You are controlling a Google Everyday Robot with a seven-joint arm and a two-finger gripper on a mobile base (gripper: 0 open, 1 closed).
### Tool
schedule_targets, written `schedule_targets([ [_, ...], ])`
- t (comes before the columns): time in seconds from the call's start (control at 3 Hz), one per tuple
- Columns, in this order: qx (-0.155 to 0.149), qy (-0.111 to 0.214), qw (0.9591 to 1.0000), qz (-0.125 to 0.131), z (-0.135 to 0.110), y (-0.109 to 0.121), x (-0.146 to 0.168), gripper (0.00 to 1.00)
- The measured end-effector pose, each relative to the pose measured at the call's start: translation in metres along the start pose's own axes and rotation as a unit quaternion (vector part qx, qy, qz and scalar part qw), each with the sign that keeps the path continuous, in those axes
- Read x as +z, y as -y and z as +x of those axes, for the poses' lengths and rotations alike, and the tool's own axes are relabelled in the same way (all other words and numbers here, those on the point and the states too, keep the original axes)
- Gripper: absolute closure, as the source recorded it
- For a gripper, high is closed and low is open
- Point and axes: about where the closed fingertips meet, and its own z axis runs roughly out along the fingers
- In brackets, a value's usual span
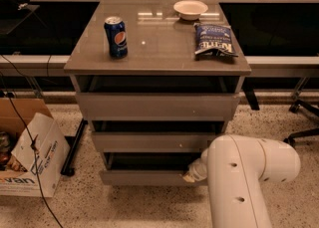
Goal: Open bottom drawer
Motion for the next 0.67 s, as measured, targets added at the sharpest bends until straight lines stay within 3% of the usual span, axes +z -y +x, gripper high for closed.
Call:
schedule_targets([
  [0.33,-0.003,0.0,1.0,0.0,-0.001,-0.001,-0.001,0.12],
  [0.67,-0.036,0.002,0.9993,-0.01,-0.004,-0.016,-0.007,0.0],
])
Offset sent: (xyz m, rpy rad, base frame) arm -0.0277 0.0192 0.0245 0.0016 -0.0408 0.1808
